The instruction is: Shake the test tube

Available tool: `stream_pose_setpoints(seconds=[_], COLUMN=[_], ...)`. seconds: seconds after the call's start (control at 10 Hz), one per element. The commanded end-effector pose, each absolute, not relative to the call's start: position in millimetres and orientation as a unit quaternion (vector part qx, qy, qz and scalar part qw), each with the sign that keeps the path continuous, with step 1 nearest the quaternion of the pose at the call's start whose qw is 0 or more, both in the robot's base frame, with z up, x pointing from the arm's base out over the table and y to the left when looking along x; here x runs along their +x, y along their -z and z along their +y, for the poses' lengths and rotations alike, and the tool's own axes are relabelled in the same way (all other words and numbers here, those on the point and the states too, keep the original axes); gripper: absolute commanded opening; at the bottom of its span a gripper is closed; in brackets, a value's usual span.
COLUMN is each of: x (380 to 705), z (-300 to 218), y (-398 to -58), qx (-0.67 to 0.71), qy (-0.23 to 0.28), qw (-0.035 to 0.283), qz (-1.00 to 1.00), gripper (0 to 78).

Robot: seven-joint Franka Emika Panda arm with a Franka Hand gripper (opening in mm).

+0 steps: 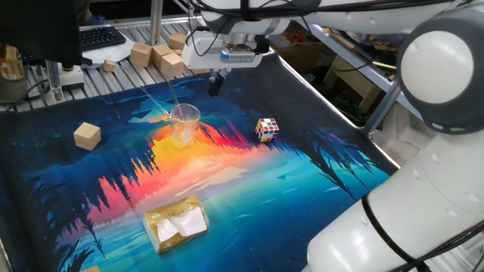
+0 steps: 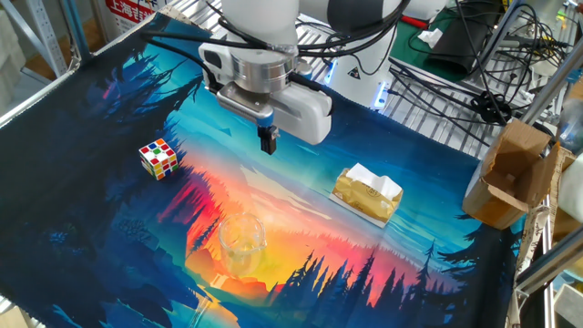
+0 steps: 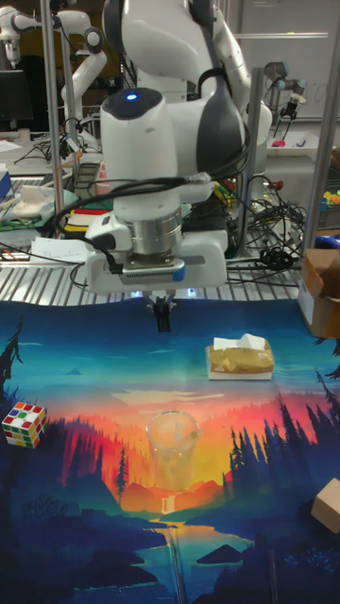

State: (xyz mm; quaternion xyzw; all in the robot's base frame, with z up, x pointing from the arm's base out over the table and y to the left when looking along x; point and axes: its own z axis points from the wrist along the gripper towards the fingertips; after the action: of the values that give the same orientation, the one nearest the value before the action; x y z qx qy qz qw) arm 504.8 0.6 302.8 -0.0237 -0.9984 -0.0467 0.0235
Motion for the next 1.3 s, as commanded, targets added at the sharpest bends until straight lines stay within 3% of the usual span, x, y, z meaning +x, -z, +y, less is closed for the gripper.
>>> stream_pose_setpoints(seconds=[0.1,1.3], x=[509,559], z=[0,23], y=[-305,-322], qx=[-0.028,-0.036], qy=[0.045,0.008], qw=[0.025,0.059], qz=[-0.998,-0.998], gripper=[0.0,0.0])
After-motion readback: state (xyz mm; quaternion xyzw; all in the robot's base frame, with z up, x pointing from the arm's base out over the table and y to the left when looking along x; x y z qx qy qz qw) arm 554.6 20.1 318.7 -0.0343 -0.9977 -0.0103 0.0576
